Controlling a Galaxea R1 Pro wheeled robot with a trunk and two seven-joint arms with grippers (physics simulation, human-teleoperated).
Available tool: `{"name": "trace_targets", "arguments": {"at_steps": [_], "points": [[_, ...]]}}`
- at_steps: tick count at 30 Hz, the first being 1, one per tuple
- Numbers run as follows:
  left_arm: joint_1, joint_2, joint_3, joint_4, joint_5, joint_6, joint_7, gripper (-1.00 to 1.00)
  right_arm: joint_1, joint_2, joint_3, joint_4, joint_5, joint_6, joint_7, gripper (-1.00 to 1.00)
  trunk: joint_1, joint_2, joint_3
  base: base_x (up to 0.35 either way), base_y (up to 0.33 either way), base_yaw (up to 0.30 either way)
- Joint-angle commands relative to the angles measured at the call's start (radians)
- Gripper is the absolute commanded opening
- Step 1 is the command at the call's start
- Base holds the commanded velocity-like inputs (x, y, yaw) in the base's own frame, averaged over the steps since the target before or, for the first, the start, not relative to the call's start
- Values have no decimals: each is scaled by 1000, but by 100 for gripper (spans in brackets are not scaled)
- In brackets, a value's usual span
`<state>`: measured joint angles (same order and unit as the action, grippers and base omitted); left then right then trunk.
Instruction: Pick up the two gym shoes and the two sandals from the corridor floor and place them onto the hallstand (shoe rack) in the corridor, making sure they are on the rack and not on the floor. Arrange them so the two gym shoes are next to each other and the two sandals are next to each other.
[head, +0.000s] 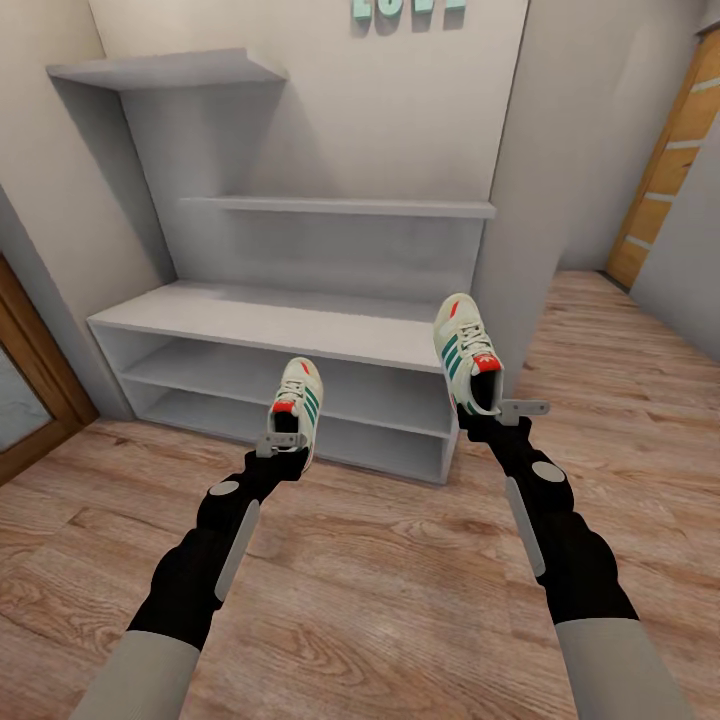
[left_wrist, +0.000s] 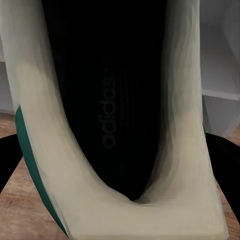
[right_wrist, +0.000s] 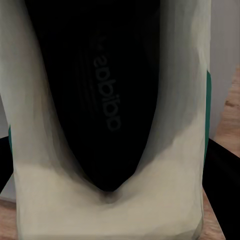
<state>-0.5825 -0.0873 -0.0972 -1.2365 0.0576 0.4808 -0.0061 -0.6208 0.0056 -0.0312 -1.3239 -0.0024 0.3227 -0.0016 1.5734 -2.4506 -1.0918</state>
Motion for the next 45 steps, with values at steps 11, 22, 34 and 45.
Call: {"name": "trace_targets", "arguments": {"at_steps": [11, 22, 34, 45], "points": [[0, 1, 2, -1, 50, 6, 0, -100, 0, 1, -1, -1, 0, 6, 0, -100, 0, 0, -1, 0, 4, 0], [0, 4, 2, -1, 104, 6, 0, -100, 0, 1, -1, -1, -1, 6, 0, -100, 0, 0, -1, 0, 258, 0], [0, 4, 2, -1, 105, 6, 0, -100, 0, 1, -1, -1, -1, 6, 0, -100, 0, 0, -1, 0, 278, -50], [0, 4, 2, -1, 105, 6, 0, -100, 0, 1, -1, -1, -1, 6, 0, -100, 0, 0, -1, 0, 18, -243]]}}
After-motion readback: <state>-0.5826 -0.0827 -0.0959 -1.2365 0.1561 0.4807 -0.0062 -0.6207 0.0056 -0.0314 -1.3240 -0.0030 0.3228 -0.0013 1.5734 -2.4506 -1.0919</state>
